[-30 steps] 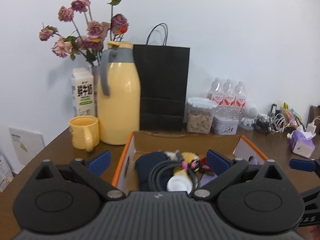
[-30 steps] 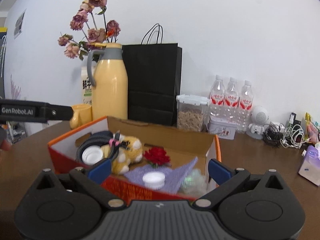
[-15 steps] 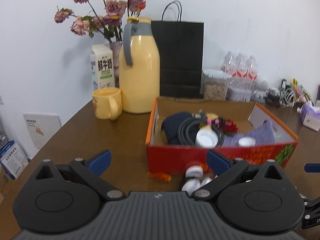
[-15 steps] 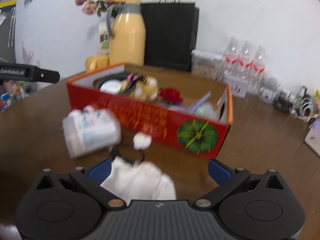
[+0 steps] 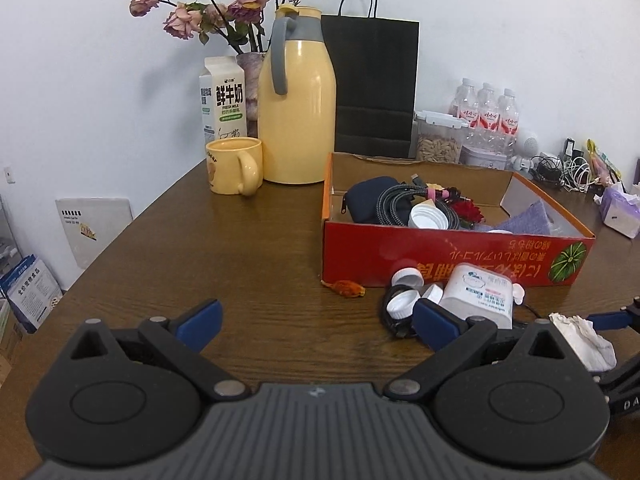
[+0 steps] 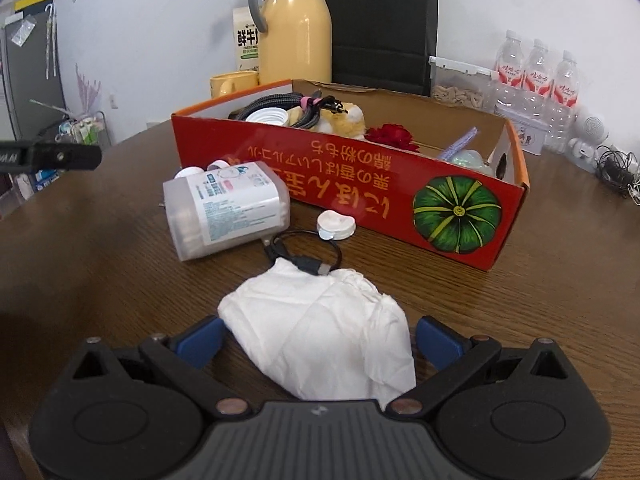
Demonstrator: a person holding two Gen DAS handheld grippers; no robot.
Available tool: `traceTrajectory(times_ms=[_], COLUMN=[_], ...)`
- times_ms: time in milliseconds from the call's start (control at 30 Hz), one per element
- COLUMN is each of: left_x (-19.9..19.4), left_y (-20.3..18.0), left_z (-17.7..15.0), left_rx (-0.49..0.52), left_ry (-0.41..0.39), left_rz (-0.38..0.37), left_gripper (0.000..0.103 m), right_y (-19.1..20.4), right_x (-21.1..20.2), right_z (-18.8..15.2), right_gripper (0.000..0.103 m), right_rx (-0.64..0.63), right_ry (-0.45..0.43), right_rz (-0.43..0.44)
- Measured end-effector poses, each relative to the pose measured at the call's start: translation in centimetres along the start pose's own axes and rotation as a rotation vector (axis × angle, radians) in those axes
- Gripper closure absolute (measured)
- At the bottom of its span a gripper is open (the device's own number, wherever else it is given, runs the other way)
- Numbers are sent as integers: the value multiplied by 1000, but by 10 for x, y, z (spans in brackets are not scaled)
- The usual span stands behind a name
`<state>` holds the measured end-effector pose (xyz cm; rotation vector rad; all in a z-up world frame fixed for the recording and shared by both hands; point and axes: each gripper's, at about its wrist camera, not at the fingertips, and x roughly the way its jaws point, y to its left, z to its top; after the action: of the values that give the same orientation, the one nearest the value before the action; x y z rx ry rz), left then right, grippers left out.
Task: Organize objects
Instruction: 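Grasp the white cloth with the right tool, then grasp the white cotton-bud container with the left tool while the right lifts the cloth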
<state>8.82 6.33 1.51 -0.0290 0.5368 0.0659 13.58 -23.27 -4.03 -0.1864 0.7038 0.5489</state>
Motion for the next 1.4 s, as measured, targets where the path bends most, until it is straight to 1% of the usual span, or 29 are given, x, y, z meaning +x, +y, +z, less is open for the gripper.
traceTrajectory(times_ms=[67, 100, 133, 300, 600, 767, 933, 1133, 1233, 1367, 1400], left_x=[-1, -2, -2, -1, 6, 13, 22, 35, 45, 60, 64], left_y=[1, 2, 3, 1, -13, -34, -62, -97, -109, -117, -118], left_z=[0, -1, -1, -1, 0, 2, 4, 8, 12, 15, 15], left_rx=[-2, -5, -7, -7, 13, 49, 117, 249, 296, 336, 341], left_ry=[0, 0, 0, 5, 18, 19, 7, -19, -7, 25, 35], left_rz=[1, 2, 3, -2, -34, -91, -161, -203, -225, -267, -275], left_gripper=[0, 0, 0, 0, 0, 0, 0, 0, 0, 6, 9], right_y=[0, 0, 1, 2, -10, -20, -18, -18, -21, -27, -28], right_x=[0, 0, -2, -11, -28, -33, -30, -27, -25, -25, -24], right_z=[0, -1, 0, -4, -13, -9, 0, 13, 13, 10, 9], right_gripper=[1, 7, 11, 23, 25, 25, 25, 25, 25, 25, 25], right_rx=[0, -2, -7, -4, 29, 72, 91, 108, 122, 149, 153], right_ry=[-6, -9, -15, -35, -75, -122, -164, -201, -217, -230, -230], right_rz=[3, 7, 13, 8, -38, -72, -81, -87, -95, -94, -95])
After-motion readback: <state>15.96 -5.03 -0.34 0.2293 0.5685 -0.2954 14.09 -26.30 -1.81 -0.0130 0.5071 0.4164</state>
